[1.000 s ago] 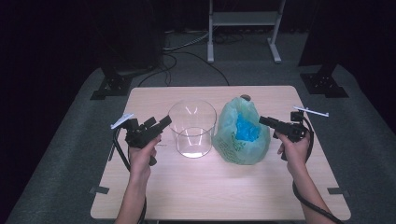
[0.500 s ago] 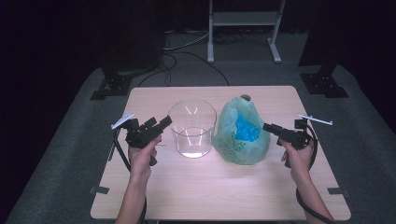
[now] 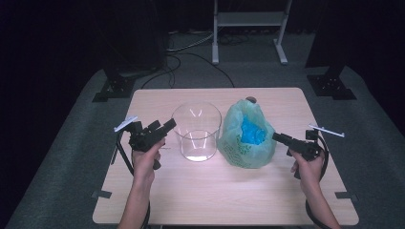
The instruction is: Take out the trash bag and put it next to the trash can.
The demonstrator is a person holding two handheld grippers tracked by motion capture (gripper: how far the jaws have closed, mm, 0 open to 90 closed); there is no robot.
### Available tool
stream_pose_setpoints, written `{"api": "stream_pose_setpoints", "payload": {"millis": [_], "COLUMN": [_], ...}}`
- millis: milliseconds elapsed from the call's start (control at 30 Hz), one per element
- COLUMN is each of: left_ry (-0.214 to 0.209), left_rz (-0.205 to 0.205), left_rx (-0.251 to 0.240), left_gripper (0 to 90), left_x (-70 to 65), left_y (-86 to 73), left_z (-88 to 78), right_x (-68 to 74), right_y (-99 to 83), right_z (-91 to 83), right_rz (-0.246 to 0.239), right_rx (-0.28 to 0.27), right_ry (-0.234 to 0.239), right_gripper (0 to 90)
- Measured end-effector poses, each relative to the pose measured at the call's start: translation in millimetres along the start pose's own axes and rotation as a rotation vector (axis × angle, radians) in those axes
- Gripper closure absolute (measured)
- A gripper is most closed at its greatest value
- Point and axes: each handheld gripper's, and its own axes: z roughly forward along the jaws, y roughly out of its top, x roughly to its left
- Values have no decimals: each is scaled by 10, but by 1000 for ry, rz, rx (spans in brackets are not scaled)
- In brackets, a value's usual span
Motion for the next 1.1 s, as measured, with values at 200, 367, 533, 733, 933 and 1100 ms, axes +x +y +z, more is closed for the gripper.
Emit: {"api": "stream_pose_setpoints", "payload": {"millis": [200, 367, 533, 733, 933, 1100], "left_ry": [-6, -10, -14, -23, -36, -41], "left_rz": [-1, 0, -5, 4, 13, 12], "left_rx": [4, 3, 8, 15, 26, 25], "left_gripper": [96, 96, 96, 96, 96, 96], "left_x": [-4, -7, -2, -29, -73, -75], "left_y": [-5, 1, -1, -12, -30, -17], "left_z": [6, 3, 7, 28, 49, 34], "right_x": [-25, -28, -55, -104, -156, -194], "right_y": [-103, -243, -370, -456, -535, -583], "right_z": [-123, -174, -158, -198, -217, -182], "right_rz": [-61, -105, -112, -92, -75, -64], "right_rx": [-6, -23, -25, -49, -43, -38], "right_ry": [-39, -53, -50, -48, -67, -81], "right_gripper": [450, 444, 439, 437, 433, 433]}}
